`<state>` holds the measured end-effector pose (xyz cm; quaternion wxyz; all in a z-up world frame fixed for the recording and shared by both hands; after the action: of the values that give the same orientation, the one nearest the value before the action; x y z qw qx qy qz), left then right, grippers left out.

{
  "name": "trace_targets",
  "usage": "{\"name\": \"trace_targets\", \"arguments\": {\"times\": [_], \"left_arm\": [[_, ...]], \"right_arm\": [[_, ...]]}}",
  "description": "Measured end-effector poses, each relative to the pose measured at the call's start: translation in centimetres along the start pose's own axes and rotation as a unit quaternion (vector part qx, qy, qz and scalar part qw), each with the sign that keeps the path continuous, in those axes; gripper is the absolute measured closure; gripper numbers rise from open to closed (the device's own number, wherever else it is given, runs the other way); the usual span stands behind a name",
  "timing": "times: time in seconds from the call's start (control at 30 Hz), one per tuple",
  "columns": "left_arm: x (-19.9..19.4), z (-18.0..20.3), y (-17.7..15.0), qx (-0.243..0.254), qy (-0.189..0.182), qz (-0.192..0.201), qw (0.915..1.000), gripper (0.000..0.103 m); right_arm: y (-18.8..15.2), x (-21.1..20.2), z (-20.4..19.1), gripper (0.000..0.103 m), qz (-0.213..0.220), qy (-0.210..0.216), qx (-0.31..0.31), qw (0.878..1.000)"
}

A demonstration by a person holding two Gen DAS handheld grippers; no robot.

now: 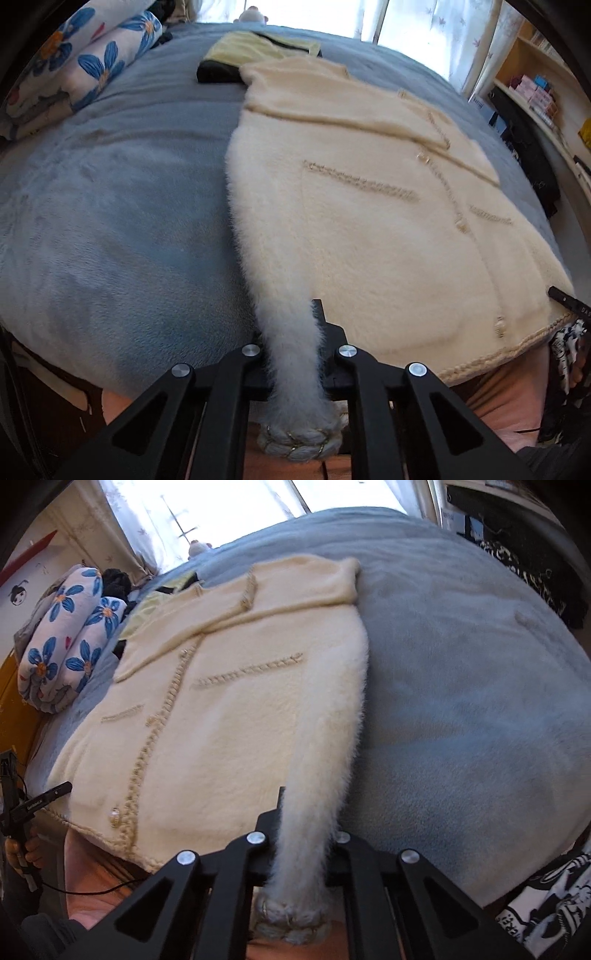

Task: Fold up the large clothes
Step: 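Grasp the hem corners with the left tool while the right tool grasps the other corner, then lift the hem with both tools and fold it up onto the collar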

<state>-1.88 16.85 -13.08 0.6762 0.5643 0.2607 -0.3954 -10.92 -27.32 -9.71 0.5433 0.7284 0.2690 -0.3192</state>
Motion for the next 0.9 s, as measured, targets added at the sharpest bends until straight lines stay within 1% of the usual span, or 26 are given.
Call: {"name": "trace_targets", "arguments": {"times": [0.1, 0.2, 0.3, 0.4, 0.5, 0.6, 0.67, 0.77, 0.9], "left_arm": [[-2.4, 0.2, 0.1, 0.008, 0.005, 0.012, 0.9999, 0.099], [-3.9, 0.4, -0.4, 0.01, 0.005, 0.011, 0.9999, 0.099], [-5.4, 0.7, -1.3, -0.001, 0.001, 0.006, 1.0, 0.099], [-7.2, 0.3, -2.2, -0.017, -0.015, 0.002, 0.9997, 0.099], [-8.6, 0.2, -1.9, -0.038, -0.04, 0.003, 0.9985, 0.099], [-9.0, 0.2, -0.3, -0.062, -0.061, 0.013, 0.9961, 0.099], [-9.1, 0.6, 1.5, -0.067, -0.06, 0.024, 0.9957, 0.099], [-8.3, 0.6, 4.8, -0.079, -0.06, 0.04, 0.9943, 0.099], [-6.1, 0.0, 10.8, -0.086, -0.05, 0.059, 0.9933, 0.099]], "right_arm": [[0.5, -1.6, -0.5, 0.097, 0.01, 0.013, -0.001, 1.0], [0.0, -3.0, -1.5, 0.098, 0.009, 0.014, -0.021, 1.0], [-0.8, -4.2, -1.9, 0.098, 0.005, 0.019, -0.029, 0.999], [-1.5, -5.5, -2.0, 0.098, 0.003, 0.032, -0.024, 0.999], [-1.4, -6.4, -1.8, 0.097, 0.002, 0.045, -0.011, 0.999], [0.0, -6.3, -2.0, 0.097, 0.01, 0.064, 0.006, 0.998], [1.6, -6.0, -2.2, 0.097, 0.018, 0.077, 0.017, 0.997], [5.3, -5.1, -2.5, 0.097, 0.033, 0.092, 0.039, 0.994], [10.7, -3.1, -2.5, 0.097, 0.049, 0.095, 0.061, 0.992]]}}
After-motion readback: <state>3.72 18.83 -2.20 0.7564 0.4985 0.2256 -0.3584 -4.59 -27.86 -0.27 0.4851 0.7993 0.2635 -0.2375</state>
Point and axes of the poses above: each gripper's, at about its wrist camera, not at the fingertips, and x roughly the way its jaws point, z to its right, y to its top, the point moved 4 cm from there along x, roughly the way its jaws point, and after that the axes turned 8 degrees about z, right-handed, at the moved point
